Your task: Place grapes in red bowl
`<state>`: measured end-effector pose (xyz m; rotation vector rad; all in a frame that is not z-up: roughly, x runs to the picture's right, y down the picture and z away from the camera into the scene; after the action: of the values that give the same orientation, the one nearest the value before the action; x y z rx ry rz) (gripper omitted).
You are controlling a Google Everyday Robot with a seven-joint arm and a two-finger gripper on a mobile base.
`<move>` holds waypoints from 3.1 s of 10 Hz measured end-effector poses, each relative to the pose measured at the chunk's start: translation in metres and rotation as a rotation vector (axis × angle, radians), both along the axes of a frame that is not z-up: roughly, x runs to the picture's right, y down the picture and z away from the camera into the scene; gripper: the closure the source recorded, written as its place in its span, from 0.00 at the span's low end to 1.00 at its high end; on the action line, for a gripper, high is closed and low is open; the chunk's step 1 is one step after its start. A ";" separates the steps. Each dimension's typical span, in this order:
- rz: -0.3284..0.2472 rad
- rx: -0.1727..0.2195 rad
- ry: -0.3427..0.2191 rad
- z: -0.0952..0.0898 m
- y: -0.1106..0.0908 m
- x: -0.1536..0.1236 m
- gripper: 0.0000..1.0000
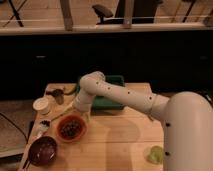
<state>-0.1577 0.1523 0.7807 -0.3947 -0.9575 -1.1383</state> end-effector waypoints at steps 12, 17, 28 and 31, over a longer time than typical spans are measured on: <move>0.000 0.000 0.000 0.000 0.000 0.000 0.20; 0.000 0.000 0.000 0.000 0.000 0.000 0.20; 0.000 0.000 0.000 0.000 0.000 0.000 0.20; 0.000 0.000 0.000 0.000 0.000 0.000 0.20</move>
<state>-0.1577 0.1523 0.7807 -0.3947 -0.9576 -1.1383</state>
